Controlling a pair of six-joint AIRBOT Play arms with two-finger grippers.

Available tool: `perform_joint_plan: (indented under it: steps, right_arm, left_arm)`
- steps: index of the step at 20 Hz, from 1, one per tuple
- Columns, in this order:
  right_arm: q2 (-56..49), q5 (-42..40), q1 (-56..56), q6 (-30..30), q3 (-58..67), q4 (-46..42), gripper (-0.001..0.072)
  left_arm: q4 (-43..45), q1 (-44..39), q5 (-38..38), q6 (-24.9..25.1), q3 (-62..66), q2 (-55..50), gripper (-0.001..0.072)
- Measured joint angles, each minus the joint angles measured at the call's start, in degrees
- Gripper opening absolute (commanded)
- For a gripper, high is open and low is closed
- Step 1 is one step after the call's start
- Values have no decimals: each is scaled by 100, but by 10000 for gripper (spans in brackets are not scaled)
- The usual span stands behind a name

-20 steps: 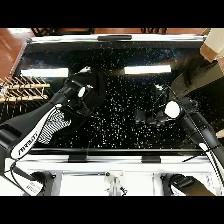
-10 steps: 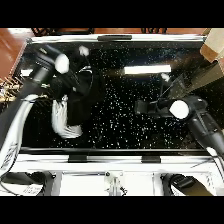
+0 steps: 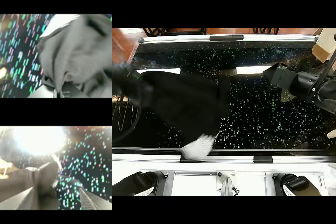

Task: Fold the shirts.

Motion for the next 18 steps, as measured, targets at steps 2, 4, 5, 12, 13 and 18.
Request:
perform_joint_plan:
  steps: [2, 4, 5, 12, 13, 18]
  right_arm:
    - [-146, 413, 72, -68, 63, 107, 676]
    - [-470, 719, 304, -162, 4, 205, 676]
    - [-688, 791, 474, -201, -92, 243, 675]
    - [-2376, 507, 1510, -638, -1145, 1829, 676]
    - [-2544, 365, 1657, -704, -1233, 2133, 676]
    - [-3226, -251, 2404, -695, -1419, 2992, 678]
  left_arm:
    - [181, 50, -81, -68, -916, 616, 54]
    - [308, 273, 85, -151, -1976, 1123, 53]
    - [350, 426, 186, -199, -2483, 1325, 53]
    - [422, 1268, 833, -382, -4802, 1843, 55]
    - [426, 1303, 949, -387, -4907, 1853, 55]
    - [442, 1377, 1320, -404, -5123, 1873, 55]
